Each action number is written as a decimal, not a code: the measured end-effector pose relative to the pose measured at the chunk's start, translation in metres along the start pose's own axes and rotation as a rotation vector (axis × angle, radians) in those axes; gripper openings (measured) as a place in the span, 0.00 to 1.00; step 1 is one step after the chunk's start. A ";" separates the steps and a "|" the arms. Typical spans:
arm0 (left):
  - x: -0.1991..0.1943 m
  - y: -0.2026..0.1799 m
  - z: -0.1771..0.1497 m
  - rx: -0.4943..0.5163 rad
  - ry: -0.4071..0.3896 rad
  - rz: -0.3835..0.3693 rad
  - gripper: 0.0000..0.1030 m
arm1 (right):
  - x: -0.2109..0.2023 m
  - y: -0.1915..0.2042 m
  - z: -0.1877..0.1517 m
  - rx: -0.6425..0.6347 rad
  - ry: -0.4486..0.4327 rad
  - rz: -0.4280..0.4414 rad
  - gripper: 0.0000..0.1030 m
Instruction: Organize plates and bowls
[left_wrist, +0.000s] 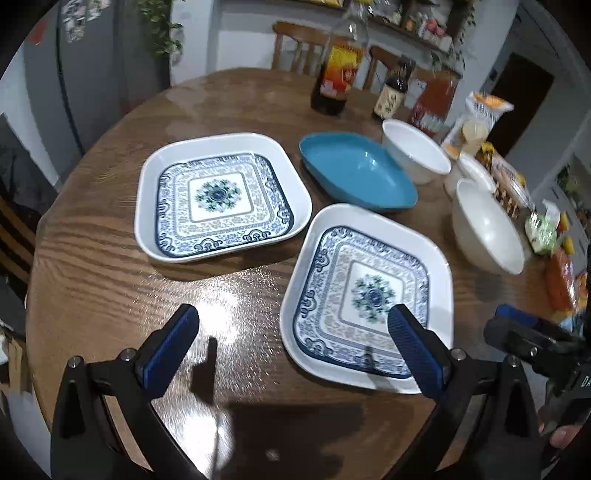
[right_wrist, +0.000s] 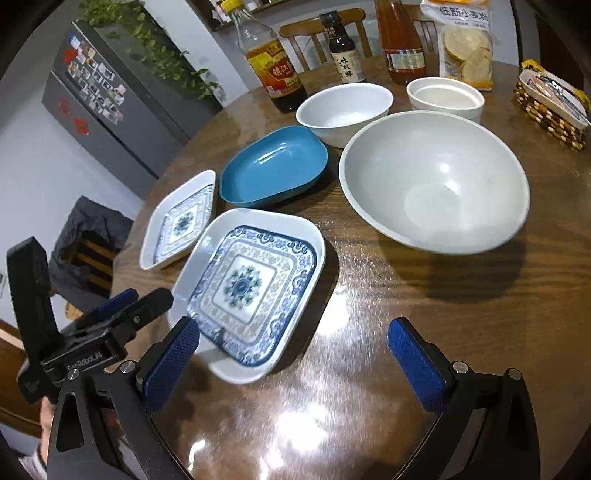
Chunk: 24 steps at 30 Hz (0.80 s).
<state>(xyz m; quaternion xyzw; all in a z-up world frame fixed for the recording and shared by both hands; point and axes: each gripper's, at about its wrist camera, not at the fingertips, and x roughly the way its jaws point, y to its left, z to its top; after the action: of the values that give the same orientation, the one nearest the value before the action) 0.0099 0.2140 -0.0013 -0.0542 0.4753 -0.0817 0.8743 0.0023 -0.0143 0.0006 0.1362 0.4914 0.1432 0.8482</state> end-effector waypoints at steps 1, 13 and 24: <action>0.006 -0.003 0.001 0.032 0.017 0.008 0.99 | 0.004 0.001 0.001 -0.004 0.000 -0.011 0.96; 0.031 -0.004 0.006 0.118 0.045 0.059 0.37 | 0.029 0.001 0.007 -0.013 0.002 -0.048 0.48; 0.002 -0.003 -0.040 0.107 0.057 0.046 0.15 | 0.027 0.023 0.001 -0.129 0.060 0.003 0.25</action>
<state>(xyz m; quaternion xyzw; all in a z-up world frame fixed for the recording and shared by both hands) -0.0229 0.2094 -0.0244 0.0059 0.4962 -0.0885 0.8637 0.0132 0.0168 -0.0115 0.0775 0.5061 0.1797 0.8400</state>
